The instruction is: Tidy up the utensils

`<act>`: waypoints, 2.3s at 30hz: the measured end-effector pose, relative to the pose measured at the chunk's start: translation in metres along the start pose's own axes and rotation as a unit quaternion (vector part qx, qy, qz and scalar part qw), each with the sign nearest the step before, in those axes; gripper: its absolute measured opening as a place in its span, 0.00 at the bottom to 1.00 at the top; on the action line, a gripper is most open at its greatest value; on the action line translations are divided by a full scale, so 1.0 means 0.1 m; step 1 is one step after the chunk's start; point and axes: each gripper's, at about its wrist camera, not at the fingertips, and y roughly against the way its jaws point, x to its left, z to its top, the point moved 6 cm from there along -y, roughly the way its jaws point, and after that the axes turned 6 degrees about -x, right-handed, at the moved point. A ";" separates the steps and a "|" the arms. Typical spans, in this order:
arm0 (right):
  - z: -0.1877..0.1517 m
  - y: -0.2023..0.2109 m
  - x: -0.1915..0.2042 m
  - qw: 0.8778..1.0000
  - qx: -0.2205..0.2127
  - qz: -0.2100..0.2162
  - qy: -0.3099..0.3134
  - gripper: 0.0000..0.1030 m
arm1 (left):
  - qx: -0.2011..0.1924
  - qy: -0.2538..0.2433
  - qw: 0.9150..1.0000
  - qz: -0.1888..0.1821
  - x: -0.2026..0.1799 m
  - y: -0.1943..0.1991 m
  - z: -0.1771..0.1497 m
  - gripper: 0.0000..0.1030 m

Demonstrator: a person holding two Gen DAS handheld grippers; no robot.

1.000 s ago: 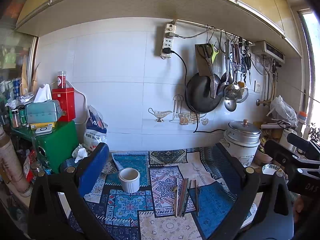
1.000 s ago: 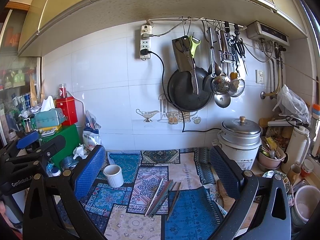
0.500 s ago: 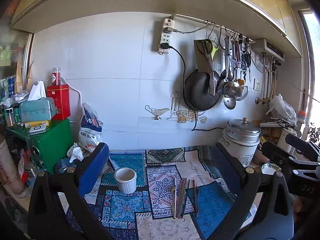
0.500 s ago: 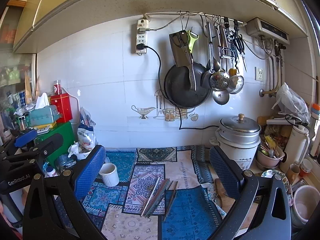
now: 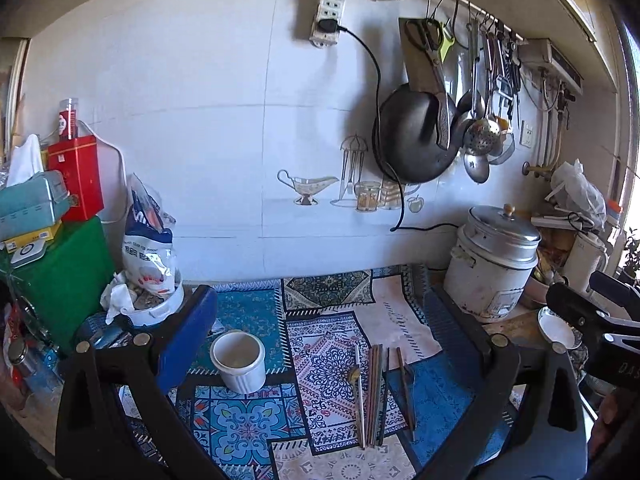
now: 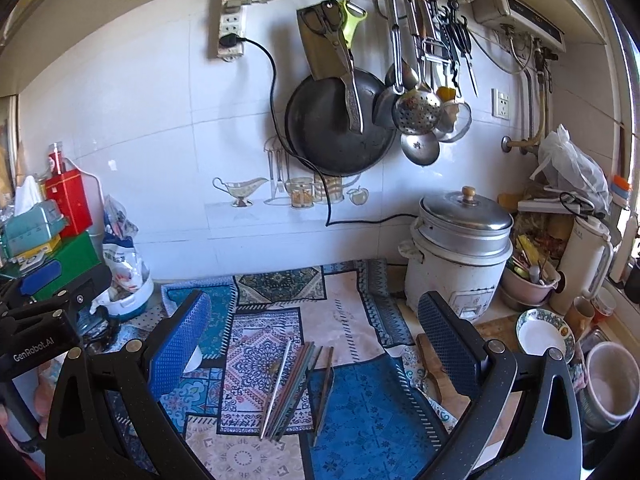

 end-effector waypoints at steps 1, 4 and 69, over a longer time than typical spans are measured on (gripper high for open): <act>-0.05 -0.09 -0.01 1.000 0.013 -0.010 -0.001 1.00 | 0.011 -0.003 1.000 -0.005 0.02 -0.12 -0.04 1.00; -0.20 -0.36 -0.06 0.998 0.051 -0.037 -0.006 1.00 | 0.046 -0.008 0.999 -0.016 0.06 -0.45 -0.18 1.00; -2.26 -2.64 -0.48 0.888 0.441 0.087 -0.095 0.03 | 0.414 0.054 0.908 -0.042 -0.30 -2.80 -2.39 0.00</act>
